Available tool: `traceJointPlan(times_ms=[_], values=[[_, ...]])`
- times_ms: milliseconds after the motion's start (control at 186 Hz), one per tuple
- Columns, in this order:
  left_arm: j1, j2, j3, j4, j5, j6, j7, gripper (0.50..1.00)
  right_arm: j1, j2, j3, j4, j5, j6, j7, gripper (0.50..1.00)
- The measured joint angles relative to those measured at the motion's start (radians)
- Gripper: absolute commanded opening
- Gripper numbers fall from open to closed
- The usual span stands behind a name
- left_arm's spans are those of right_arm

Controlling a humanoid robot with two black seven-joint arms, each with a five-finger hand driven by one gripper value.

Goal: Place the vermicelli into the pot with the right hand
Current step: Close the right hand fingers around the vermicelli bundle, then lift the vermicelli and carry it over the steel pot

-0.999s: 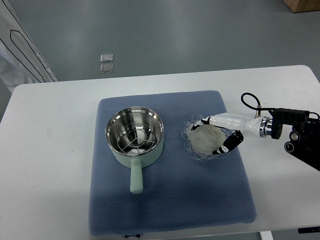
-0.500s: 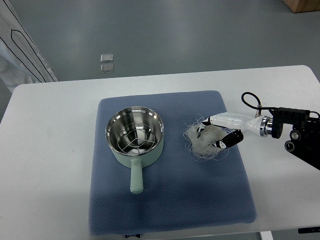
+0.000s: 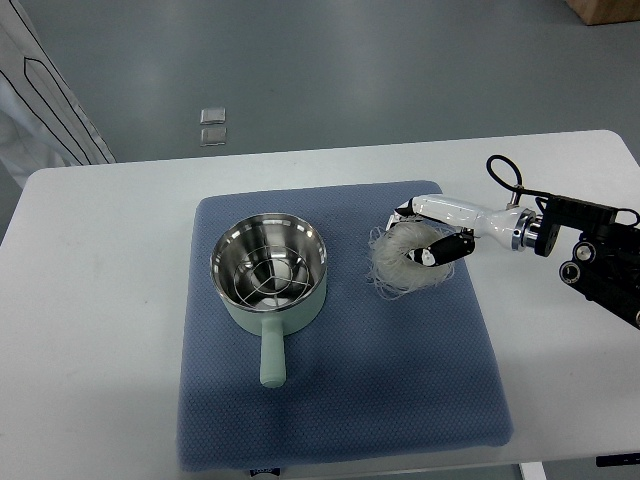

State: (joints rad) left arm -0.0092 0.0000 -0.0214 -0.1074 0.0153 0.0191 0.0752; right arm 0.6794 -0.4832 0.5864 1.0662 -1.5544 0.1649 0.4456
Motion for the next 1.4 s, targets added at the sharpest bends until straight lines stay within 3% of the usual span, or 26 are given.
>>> traceJointPlan(times_ms=[623, 1171, 1402], values=[[0.000, 0.000, 0.002, 0.000, 0.000, -0.001, 0.000, 1.000, 0.145, 0.005, 0.029, 0.000, 0.089, 0.011, -0.004, 0.500], [0.000, 0.000, 0.003, 0.000, 0.000, -0.001, 0.000, 1.000, 0.215, 0.273, 0.026, -0.047, 0.085, -0.001, -0.006, 0.543], [0.000, 0.000, 0.003, 0.000, 0.000, -0.001, 0.000, 1.000, 0.196, 0.335, 0.013, -0.087, 0.080, -0.013, -0.010, 0.556]])
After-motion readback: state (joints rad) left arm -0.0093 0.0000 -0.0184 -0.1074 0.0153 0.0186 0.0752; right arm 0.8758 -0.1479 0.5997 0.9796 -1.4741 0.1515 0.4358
